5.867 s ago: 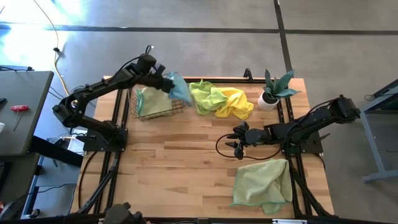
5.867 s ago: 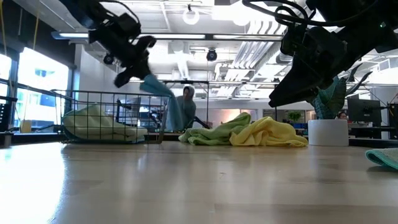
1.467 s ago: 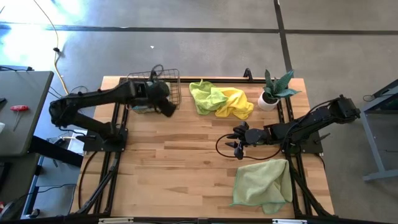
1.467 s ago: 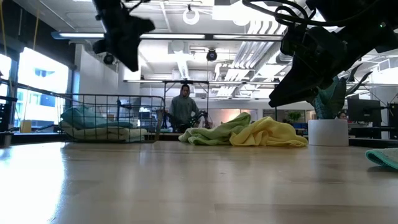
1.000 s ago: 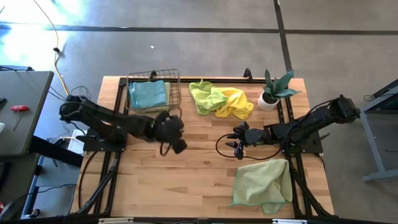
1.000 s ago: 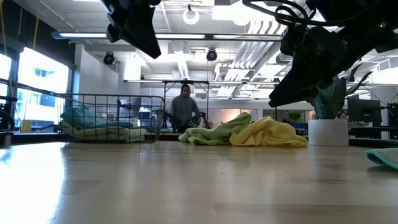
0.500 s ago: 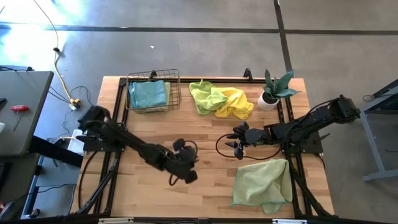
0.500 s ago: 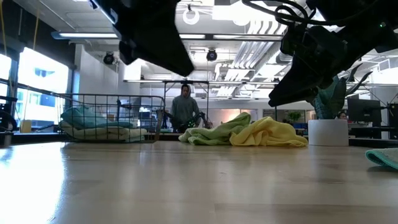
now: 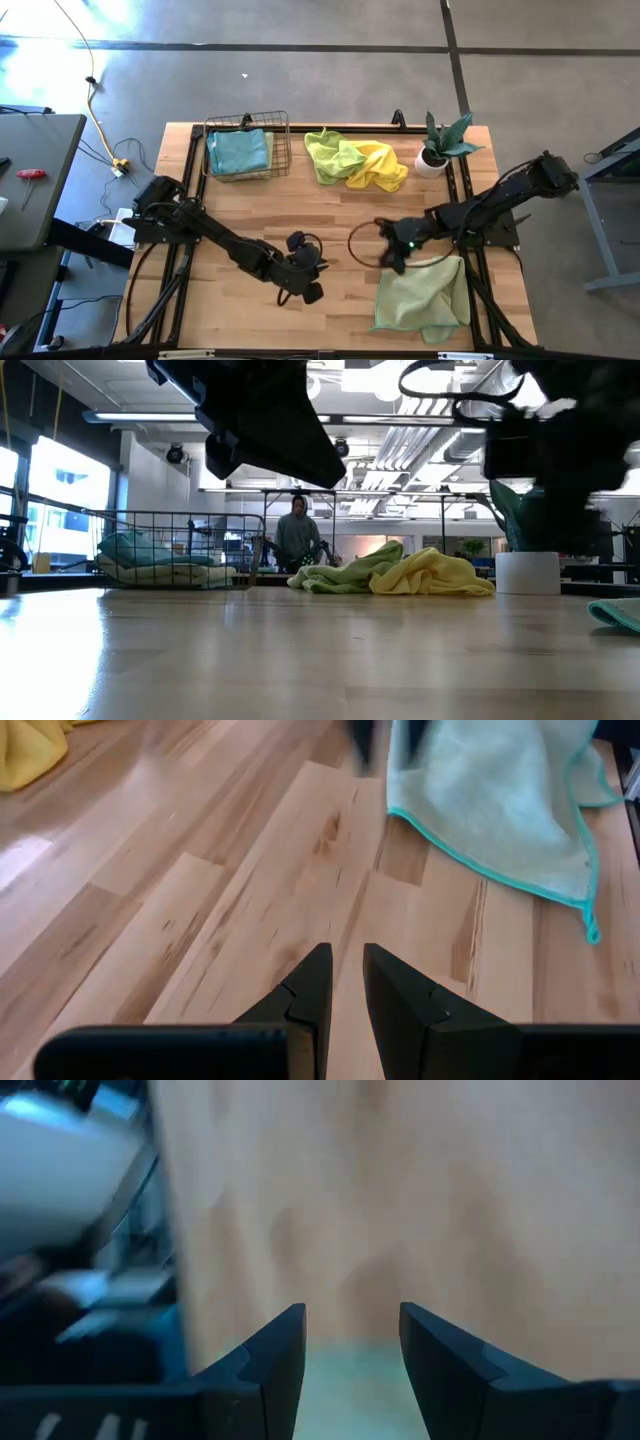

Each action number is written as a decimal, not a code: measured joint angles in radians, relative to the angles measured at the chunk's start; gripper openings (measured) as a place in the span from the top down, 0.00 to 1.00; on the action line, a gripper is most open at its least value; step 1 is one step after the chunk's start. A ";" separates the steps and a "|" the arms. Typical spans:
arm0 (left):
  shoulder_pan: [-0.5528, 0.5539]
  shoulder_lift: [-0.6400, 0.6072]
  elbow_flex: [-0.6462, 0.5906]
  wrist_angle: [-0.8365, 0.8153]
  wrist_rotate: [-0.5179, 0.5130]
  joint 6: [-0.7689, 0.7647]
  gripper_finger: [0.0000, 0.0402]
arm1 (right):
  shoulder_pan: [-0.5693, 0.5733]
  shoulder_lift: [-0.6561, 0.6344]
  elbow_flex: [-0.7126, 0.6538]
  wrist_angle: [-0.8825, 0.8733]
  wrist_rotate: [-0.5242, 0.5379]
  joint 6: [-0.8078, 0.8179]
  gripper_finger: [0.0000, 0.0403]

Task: Fold microfiber towels
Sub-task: Fold the green towel

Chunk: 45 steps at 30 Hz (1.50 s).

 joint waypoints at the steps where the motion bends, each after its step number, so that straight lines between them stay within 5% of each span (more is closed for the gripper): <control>1: 0.000 0.000 0.000 -0.001 0.000 0.006 0.87 | 0.025 0.000 0.000 -0.008 -0.058 0.060 0.62; 6: 0.000 0.000 0.000 -0.003 -0.008 0.025 0.87 | 0.177 0.000 0.000 -0.066 -0.256 0.342 0.62; 11: 0.000 0.000 0.000 -0.003 -0.034 0.025 0.87 | 0.272 0.000 -0.001 -0.189 -0.207 0.390 0.62; 19: 0.000 -0.002 0.000 -0.003 -0.034 0.033 0.87 | 0.290 0.000 -0.002 -0.337 0.145 0.029 0.62; 26: -0.007 -0.002 0.000 -0.003 -0.020 -0.020 0.87 | 0.214 0.000 -0.002 -0.141 0.633 -0.466 0.62; 29: -0.014 -0.002 0.000 -0.003 -0.018 -0.020 0.87 | 0.168 0.000 -0.002 -0.044 0.731 -0.586 0.62; 32: -0.021 -0.002 0.000 -0.003 -0.018 -0.022 0.87 | 0.140 -0.010 0.011 -0.076 0.598 -0.481 0.62; 39: -0.024 -0.002 0.000 -0.003 -0.024 -0.027 0.87 | 0.154 -0.015 0.029 -0.272 -0.037 -0.045 0.62; 42: -0.016 -0.002 0.000 -0.003 -0.027 -0.027 0.87 | 0.201 -0.015 0.029 -0.378 -0.074 0.040 0.62; 45: -0.006 -0.002 0.000 -0.003 -0.028 -0.026 0.87 | 0.233 -0.014 0.029 -0.459 0.095 -0.008 0.62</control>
